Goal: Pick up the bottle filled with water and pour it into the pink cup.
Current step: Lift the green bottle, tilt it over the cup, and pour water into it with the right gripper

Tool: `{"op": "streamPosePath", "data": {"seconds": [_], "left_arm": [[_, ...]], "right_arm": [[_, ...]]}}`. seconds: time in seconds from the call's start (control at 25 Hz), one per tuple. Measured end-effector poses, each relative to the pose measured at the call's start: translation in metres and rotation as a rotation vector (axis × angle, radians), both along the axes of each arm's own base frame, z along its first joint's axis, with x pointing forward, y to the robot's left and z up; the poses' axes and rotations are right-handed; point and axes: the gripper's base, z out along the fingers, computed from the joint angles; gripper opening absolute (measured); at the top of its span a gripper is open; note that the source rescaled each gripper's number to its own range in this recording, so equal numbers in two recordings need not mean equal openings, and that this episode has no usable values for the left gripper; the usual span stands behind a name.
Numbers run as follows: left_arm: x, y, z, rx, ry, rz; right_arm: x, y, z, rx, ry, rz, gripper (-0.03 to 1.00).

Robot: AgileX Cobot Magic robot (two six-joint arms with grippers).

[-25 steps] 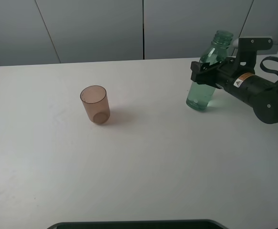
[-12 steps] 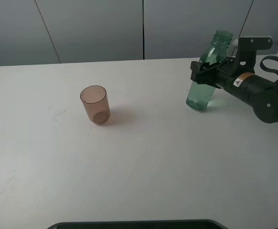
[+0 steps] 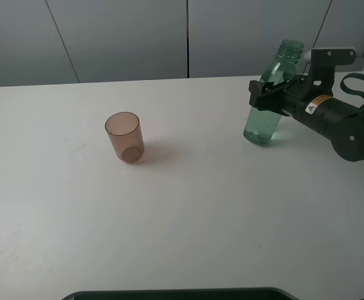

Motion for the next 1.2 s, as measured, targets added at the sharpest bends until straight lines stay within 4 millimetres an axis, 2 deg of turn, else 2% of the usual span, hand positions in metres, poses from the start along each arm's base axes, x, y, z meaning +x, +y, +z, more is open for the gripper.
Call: {"op": "streamPosePath", "data": {"seconds": [0.68,0.96,1.2], "left_arm": [[0.000,0.000,0.000,0.000,0.000,0.000],[0.000,0.000,0.000,0.000,0.000,0.000],[0.000,0.000,0.000,0.000,0.000,0.000]], "right_arm": [[0.000,0.000,0.000,-0.001,0.003,0.002,0.02],[-0.001,0.003,0.002,-0.093,-0.023,0.067,0.00],[-0.004,0.004,0.018,-0.219,-0.053,0.125,0.00]]}}
